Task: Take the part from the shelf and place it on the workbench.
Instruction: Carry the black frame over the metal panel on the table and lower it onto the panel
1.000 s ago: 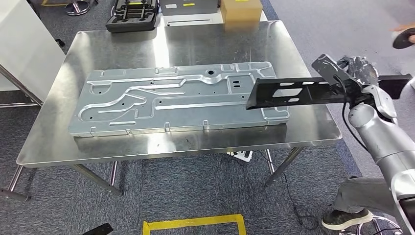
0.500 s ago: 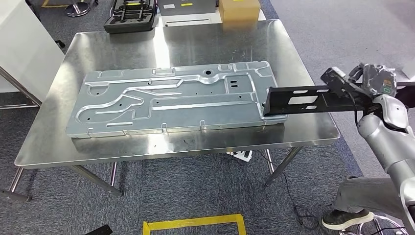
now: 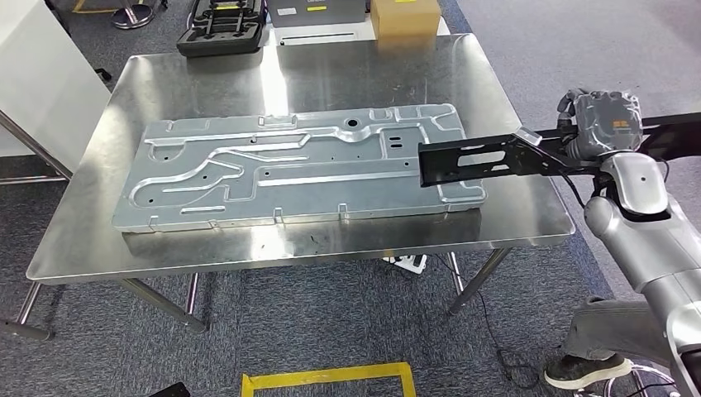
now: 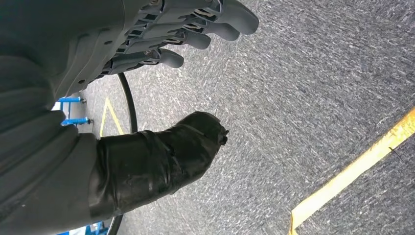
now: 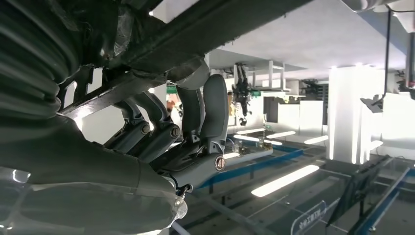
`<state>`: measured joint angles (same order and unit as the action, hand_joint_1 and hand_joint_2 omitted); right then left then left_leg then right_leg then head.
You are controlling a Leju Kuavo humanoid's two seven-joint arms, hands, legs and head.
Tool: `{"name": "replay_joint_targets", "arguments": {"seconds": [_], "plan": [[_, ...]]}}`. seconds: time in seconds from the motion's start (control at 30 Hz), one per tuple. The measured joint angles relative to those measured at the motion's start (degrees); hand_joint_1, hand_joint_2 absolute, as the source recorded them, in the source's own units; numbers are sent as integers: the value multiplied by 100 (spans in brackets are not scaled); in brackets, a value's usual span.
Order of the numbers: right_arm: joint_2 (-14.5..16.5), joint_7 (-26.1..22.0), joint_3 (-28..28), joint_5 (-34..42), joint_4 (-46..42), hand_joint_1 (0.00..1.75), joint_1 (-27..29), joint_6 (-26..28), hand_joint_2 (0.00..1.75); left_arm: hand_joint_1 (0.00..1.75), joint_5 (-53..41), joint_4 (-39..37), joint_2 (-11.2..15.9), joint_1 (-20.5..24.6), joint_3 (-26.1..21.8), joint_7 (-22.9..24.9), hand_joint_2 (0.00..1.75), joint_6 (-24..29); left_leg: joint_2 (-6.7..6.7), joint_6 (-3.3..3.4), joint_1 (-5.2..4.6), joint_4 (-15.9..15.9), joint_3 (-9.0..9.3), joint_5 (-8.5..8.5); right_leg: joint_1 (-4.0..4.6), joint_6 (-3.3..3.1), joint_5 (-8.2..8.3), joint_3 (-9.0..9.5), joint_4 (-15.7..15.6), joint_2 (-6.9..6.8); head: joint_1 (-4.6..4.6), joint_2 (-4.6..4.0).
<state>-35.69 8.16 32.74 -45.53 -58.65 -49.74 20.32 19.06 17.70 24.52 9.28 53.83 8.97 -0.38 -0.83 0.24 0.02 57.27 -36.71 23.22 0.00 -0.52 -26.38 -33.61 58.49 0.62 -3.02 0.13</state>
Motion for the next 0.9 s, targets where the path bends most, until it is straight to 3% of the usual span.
{"name": "replay_joint_targets", "arguments": {"seconds": [0.27,0.53,0.67,0.77,0.9], "plan": [[131,-331,1,-492,-550,171,35,286,175,0,90,0,12,0,0,-79,175,-61,1,0,0,-1,4,0,1,-1,0,2,0,3,-1,0],[291,-357,196,-1554,-1259,171,22,-64,175,0,255,-1,17,-14,-69,-115,175,-1,0,-1,1,-6,6,-1,2,-3,-1,3,1,1,0,0],[329,-298,394,-1755,-1500,0,17,-247,0,0,175,0,19,-19,-81,-197,175,95,0,-2,1,-6,7,-1,1,-3,-1,3,0,-1,1,0],[328,-244,514,-1931,-1573,0,17,-350,0,0,139,0,28,-25,-81,-332,175,108,0,-2,0,-5,8,-1,-1,-3,-1,4,-1,0,1,0],[230,-217,691,-2130,-1578,0,26,-495,0,0,78,-1,36,-28,-81,-611,0,194,0,-2,0,-3,8,-1,-2,-3,-1,3,-3,0,-1,0]]}}
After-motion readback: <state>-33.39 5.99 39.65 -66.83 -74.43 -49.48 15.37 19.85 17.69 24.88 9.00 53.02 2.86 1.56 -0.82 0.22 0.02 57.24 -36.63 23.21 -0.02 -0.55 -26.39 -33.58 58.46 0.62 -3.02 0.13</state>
